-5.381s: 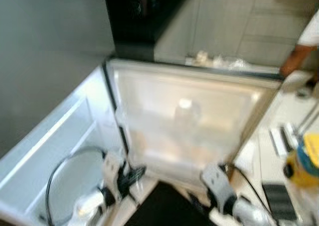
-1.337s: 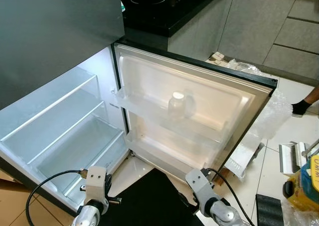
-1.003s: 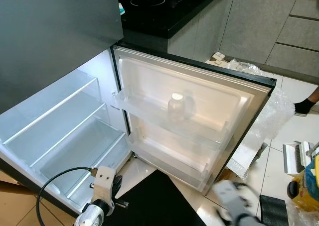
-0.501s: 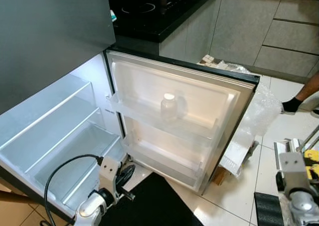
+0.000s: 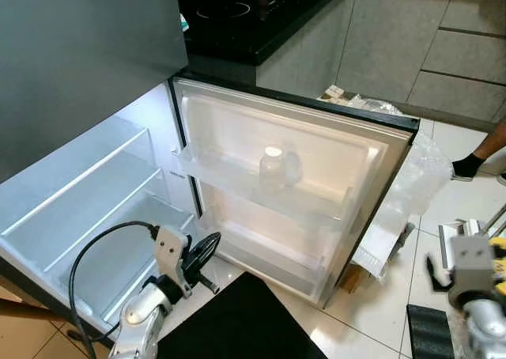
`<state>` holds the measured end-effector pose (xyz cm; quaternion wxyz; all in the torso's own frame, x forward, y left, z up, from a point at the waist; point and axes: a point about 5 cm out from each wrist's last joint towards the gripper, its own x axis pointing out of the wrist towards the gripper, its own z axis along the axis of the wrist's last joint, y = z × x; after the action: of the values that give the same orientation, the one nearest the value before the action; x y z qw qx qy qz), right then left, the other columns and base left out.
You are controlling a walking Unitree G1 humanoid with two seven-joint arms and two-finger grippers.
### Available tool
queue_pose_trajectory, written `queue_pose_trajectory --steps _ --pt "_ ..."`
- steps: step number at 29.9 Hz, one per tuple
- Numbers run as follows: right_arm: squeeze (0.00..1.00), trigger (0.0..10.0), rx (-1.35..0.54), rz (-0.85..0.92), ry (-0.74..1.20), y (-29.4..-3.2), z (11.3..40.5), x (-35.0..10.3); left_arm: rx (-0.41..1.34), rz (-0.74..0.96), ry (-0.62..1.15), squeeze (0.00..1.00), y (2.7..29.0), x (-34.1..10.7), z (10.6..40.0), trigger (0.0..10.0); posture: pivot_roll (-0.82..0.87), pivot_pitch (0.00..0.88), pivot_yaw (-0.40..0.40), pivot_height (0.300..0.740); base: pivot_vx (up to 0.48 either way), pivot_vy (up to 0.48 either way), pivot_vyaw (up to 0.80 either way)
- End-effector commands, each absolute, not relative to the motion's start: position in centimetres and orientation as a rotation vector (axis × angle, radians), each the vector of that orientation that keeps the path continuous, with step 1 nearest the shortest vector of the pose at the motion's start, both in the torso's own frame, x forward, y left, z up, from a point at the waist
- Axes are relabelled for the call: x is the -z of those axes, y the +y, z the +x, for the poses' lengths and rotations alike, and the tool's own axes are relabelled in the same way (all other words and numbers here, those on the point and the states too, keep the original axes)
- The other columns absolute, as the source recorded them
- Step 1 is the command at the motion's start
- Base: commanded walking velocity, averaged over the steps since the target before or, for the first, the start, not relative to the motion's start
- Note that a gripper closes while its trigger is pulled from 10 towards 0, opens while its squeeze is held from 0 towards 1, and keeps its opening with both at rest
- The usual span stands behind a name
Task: Restocking fridge
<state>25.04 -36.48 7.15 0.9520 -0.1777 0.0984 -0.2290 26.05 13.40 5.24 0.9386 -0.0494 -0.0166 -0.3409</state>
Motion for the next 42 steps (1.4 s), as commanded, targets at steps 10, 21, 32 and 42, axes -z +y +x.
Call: queue_pose_trajectory --steps 10,21,32,42 --pt "0.0 0.0 0.326 -0.285 0.142 -33.9 30.4 -10.3 0.667 -0.081 -0.052 0.0 13.5 -6.6 26.9 10.0 -0.12 0.112 0.052 0.74 0.0 0.0 0.0" --pt "0.0 10.0 0.3 -0.333 0.155 -32.2 34.3 -13.6 0.644 -0.073 -0.097 0.0 14.2 -8.5 26.7 10.0 -0.06 0.121 0.036 0.74 0.0 0.0 0.0" --pt "0.0 10.0 0.224 -0.289 0.14 -31.4 35.0 -14.1 0.678 -0.092 -0.088 0.0 13.6 -8.7 26.6 10.0 -0.07 0.121 0.041 0.74 0.0 0.0 0.0" --pt "0.0 10.0 -0.051 -0.166 0.097 -29.2 35.1 -13.4 0.731 -0.106 -0.075 0.0 13.1 -9.0 26.2 10.0 -0.07 0.119 0.039 0.74 0.0 0.0 0.0"
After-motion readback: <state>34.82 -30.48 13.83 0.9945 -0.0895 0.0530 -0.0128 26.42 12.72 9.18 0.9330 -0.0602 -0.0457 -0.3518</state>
